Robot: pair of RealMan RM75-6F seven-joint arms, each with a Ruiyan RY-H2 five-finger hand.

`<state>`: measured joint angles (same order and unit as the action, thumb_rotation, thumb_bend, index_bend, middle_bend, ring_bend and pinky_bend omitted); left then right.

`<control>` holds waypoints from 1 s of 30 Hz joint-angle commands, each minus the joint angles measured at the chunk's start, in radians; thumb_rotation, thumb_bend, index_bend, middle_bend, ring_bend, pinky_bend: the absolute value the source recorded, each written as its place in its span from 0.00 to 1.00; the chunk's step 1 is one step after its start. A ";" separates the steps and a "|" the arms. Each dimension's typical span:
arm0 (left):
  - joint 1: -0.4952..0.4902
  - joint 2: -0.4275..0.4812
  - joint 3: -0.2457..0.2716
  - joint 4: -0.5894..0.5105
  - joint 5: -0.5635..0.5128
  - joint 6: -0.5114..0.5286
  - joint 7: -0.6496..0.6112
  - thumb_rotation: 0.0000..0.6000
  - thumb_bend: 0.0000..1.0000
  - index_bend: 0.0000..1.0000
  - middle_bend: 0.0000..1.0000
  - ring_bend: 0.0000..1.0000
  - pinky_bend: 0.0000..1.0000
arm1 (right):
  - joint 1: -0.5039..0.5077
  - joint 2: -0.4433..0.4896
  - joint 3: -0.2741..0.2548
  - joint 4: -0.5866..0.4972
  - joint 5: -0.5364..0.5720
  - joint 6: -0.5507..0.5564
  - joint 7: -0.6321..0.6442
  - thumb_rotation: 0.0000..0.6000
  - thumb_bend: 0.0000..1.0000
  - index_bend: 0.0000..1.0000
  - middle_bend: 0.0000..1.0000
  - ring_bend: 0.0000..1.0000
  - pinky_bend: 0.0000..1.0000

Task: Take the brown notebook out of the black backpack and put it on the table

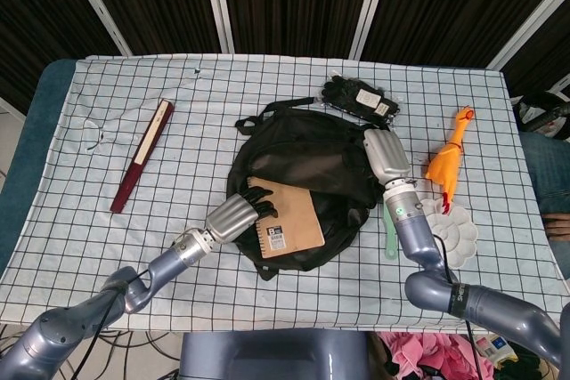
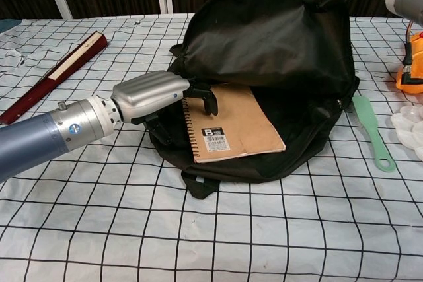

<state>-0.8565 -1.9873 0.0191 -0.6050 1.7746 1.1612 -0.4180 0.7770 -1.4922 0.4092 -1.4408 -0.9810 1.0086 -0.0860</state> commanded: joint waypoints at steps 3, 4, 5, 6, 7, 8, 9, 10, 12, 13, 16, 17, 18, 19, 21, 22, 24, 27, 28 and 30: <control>-0.011 -0.033 0.008 0.045 -0.005 0.009 -0.003 1.00 0.06 0.36 0.40 0.14 0.15 | 0.001 0.000 -0.003 0.007 0.001 -0.001 0.005 1.00 0.52 0.65 0.53 0.32 0.09; -0.011 -0.039 0.008 0.054 -0.006 0.014 -0.005 1.00 0.08 0.37 0.41 0.15 0.15 | 0.001 0.001 -0.003 0.007 0.001 -0.001 0.007 1.00 0.52 0.65 0.53 0.32 0.09; -0.011 -0.043 0.009 0.060 -0.006 0.018 -0.007 1.00 0.09 0.38 0.42 0.15 0.15 | 0.001 0.002 -0.003 0.008 0.001 -0.001 0.008 1.00 0.52 0.65 0.53 0.32 0.09; -0.012 -0.048 0.011 0.070 -0.006 0.023 -0.009 1.00 0.11 0.39 0.43 0.16 0.15 | 0.000 0.003 -0.004 0.009 0.001 -0.001 0.009 1.00 0.51 0.65 0.53 0.32 0.09; -0.013 -0.053 0.013 0.080 -0.006 0.028 -0.008 1.00 0.13 0.39 0.44 0.17 0.16 | 0.000 0.003 -0.004 0.009 0.000 -0.001 0.010 1.00 0.51 0.65 0.53 0.32 0.09; -0.014 -0.057 0.015 0.089 -0.005 0.031 -0.010 1.00 0.15 0.40 0.45 0.17 0.16 | 0.000 0.004 -0.004 0.010 0.000 -0.001 0.012 1.00 0.52 0.65 0.53 0.32 0.09; -0.014 -0.060 0.016 0.094 -0.006 0.034 -0.012 1.00 0.18 0.41 0.46 0.18 0.17 | 0.000 0.005 -0.005 0.010 0.001 -0.002 0.013 1.00 0.52 0.65 0.53 0.32 0.09; -0.015 -0.063 0.017 0.100 -0.006 0.038 -0.016 1.00 0.21 0.42 0.48 0.19 0.18 | 0.000 0.005 -0.005 0.010 0.001 -0.002 0.014 1.00 0.51 0.65 0.53 0.32 0.09; -0.017 -0.069 0.021 0.111 -0.007 0.046 -0.022 1.00 0.26 0.44 0.49 0.21 0.19 | 0.000 0.006 -0.007 0.011 -0.001 -0.002 0.015 1.00 0.52 0.65 0.53 0.32 0.09; -0.019 -0.071 0.023 0.117 -0.007 0.049 -0.024 1.00 0.27 0.45 0.50 0.22 0.20 | 0.000 0.006 -0.008 0.012 -0.003 -0.001 0.015 1.00 0.51 0.65 0.53 0.32 0.09; -0.023 -0.078 0.026 0.134 -0.008 0.055 -0.020 1.00 0.30 0.48 0.52 0.23 0.21 | 0.001 0.005 -0.009 0.014 -0.007 0.002 0.018 1.00 0.51 0.65 0.53 0.32 0.09; -0.026 -0.080 0.027 0.142 -0.008 0.055 -0.017 1.00 0.31 0.48 0.52 0.23 0.21 | 0.001 0.005 -0.009 0.015 -0.010 0.003 0.020 1.00 0.51 0.65 0.53 0.32 0.09; -0.029 -0.083 0.027 0.148 -0.009 0.056 -0.015 1.00 0.31 0.48 0.52 0.23 0.21 | 0.001 0.005 -0.010 0.015 -0.012 0.004 0.022 1.00 0.52 0.65 0.53 0.32 0.09; -0.031 -0.086 0.027 0.154 -0.011 0.056 -0.015 1.00 0.31 0.48 0.52 0.23 0.21 | 0.001 0.005 -0.011 0.016 -0.015 0.005 0.022 1.00 0.52 0.65 0.53 0.32 0.09; -0.038 -0.091 0.025 0.164 -0.016 0.050 -0.019 1.00 0.31 0.49 0.52 0.23 0.21 | 0.002 0.004 -0.013 0.018 -0.020 0.006 0.023 1.00 0.51 0.65 0.53 0.32 0.09; -0.041 -0.093 0.025 0.169 -0.018 0.048 -0.021 1.00 0.32 0.49 0.52 0.24 0.21 | 0.002 0.003 -0.014 0.019 -0.022 0.007 0.023 1.00 0.51 0.65 0.53 0.32 0.09; -0.047 -0.097 0.024 0.175 -0.021 0.047 -0.028 1.00 0.34 0.50 0.53 0.25 0.22 | 0.003 0.002 -0.016 0.021 -0.026 0.010 0.024 1.00 0.51 0.65 0.53 0.32 0.09; -0.055 -0.100 0.024 0.183 -0.023 0.049 -0.030 1.00 0.35 0.51 0.55 0.27 0.23 | 0.003 0.002 -0.017 0.024 -0.029 0.010 0.025 1.00 0.52 0.65 0.53 0.32 0.09; -0.058 -0.101 0.023 0.187 -0.024 0.052 -0.028 1.00 0.36 0.52 0.56 0.28 0.24 | 0.003 0.002 -0.017 0.024 -0.030 0.011 0.026 1.00 0.51 0.65 0.53 0.32 0.09; -0.064 -0.102 0.023 0.194 -0.025 0.059 -0.022 1.00 0.38 0.53 0.58 0.30 0.25 | 0.003 0.003 -0.019 0.024 -0.035 0.012 0.027 1.00 0.51 0.65 0.53 0.32 0.09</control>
<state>-0.9182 -2.0887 0.0425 -0.4128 1.7503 1.2177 -0.4419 0.7801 -1.4899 0.3907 -1.4166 -1.0152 1.0202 -0.0593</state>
